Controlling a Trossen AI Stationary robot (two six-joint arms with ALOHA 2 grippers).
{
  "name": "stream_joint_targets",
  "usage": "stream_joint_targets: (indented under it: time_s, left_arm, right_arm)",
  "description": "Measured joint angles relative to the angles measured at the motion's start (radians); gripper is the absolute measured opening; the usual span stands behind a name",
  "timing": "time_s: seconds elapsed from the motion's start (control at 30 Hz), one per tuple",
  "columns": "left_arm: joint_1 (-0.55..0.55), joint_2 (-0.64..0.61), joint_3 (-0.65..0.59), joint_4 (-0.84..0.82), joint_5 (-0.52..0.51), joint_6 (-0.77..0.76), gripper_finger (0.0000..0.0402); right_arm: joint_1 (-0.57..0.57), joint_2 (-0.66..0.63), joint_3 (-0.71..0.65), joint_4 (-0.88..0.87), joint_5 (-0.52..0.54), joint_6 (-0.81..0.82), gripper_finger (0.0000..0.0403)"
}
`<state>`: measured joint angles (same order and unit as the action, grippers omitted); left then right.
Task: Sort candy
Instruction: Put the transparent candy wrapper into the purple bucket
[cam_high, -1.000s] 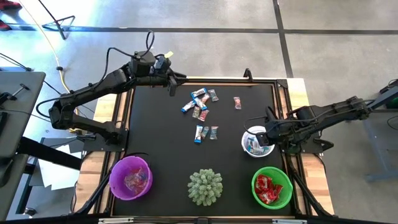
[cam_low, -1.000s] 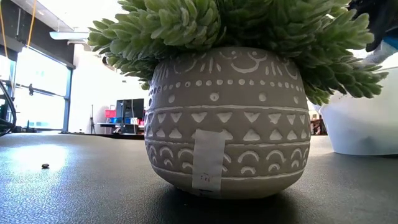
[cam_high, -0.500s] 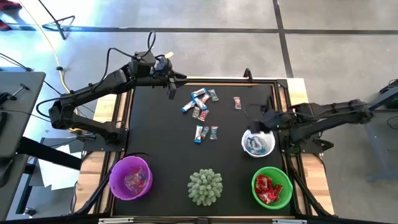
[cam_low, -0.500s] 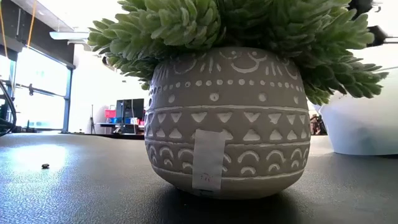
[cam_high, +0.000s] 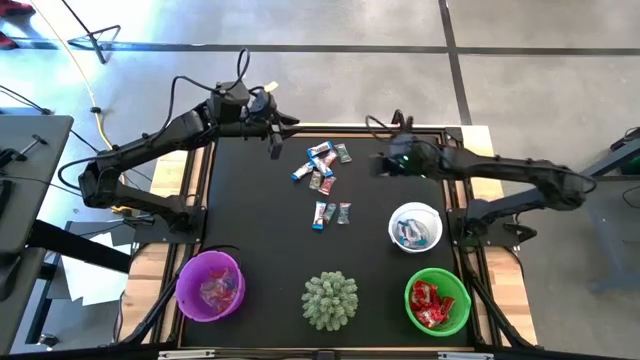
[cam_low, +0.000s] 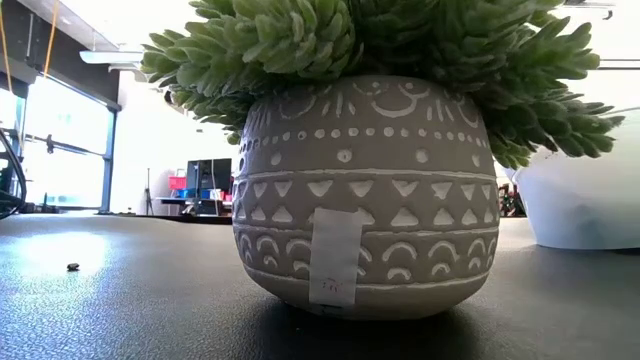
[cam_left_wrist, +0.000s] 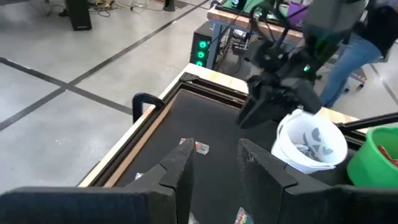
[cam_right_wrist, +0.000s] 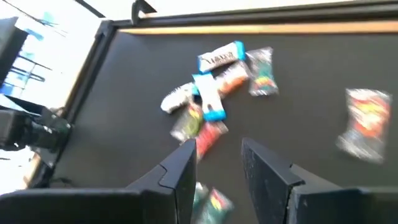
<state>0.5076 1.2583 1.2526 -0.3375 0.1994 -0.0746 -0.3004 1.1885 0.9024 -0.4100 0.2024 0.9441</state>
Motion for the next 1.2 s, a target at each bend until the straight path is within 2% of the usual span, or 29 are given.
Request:
stream_joint_targets:
  time_s: [0.2,0.33,0.53,0.7,0.9,1.2]
  left_arm:
    - [0.056,0.0,0.0,-0.023,0.0,0.008,0.0106]
    - [0.099,0.004,0.0,-0.134,-0.001,0.054,0.0106]
    - [0.118,0.054,0.0,-0.268,-0.01,0.082,0.0106]
    - [0.107,0.151,0.0,-0.325,-0.125,0.064,0.0106]
    - [0.096,0.268,0.0,-0.407,-0.13,0.007,0.0106]
    - [0.033,0.411,0.0,-0.403,-0.131,0.016,0.0106]
  right_arm:
    - [-0.084,0.129,0.0,0.259,-0.142,-0.074,0.0124]
    - [-0.102,0.15,0.0,0.337,-0.211,-0.129,0.0124]
    - [-0.118,0.137,0.0,0.341,-0.223,-0.19,0.0124]
    - [-0.157,0.132,0.0,0.341,-0.291,-0.245,0.0124]
    - [-0.199,0.122,0.0,0.338,-0.34,-0.257,0.0124]
    - [-0.211,0.112,0.0,0.34,-0.381,-0.295,0.0124]
